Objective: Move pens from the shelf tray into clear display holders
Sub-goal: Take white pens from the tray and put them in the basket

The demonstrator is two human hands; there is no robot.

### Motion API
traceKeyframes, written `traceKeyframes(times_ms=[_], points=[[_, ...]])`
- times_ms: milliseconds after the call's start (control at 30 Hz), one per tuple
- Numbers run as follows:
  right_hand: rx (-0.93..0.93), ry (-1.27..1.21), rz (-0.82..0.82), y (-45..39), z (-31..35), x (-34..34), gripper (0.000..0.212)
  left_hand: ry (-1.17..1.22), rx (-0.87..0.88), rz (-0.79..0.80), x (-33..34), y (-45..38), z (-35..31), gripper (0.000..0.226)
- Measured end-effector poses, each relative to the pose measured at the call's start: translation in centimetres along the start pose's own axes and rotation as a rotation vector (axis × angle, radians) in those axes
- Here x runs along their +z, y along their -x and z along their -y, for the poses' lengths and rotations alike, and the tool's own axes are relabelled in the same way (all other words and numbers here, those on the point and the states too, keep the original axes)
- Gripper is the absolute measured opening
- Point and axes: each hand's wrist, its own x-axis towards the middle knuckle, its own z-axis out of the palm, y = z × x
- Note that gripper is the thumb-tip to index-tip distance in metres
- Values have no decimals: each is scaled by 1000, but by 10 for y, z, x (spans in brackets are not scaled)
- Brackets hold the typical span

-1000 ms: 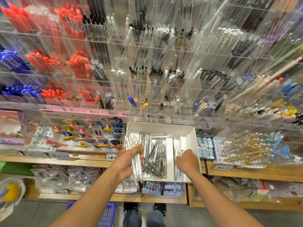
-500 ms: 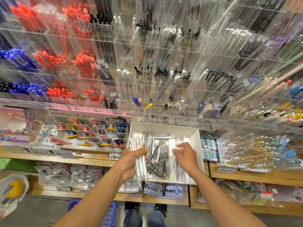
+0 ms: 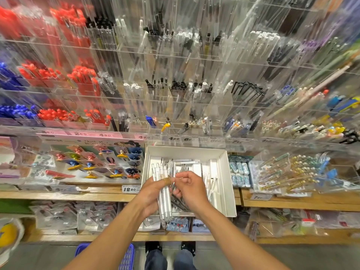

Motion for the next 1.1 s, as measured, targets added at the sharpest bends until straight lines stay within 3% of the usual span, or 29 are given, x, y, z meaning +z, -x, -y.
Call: traceKeyframes(times_ms=[67,200,400,633,700,800,967,1033,1100], points=[[87,133,-137,-11,-8,-16,14,0,-16,-54,-2,-1,-2,79],[272,648,-313,-36,-29,-58,27,42,-37,-67,-8,1,-5,64],[313,778,-332,-57,-49,-55,33,45,-71,-33,-10,3,-6,41],[241,804,-356,-58,-56,-52,25,73,-63,-46,-12,5,-5,41],[120,755,-346,-56,-51,-57,23,73,-56,-50,-12,5,-5,40],[-31,468,-227,-47,-32,-60,24,66,-36,-48,-12,3,-3,44],[55,-124,284,-28,4,-43,22,10,-17,76,-6,1,-3,44],[57,-223,335,-23,10,-29,24,-8,-22,111,-3,1,-1,63],[53,-257,308,-21,10,-17,25,-35,-5,132,-1,2,0,69]])
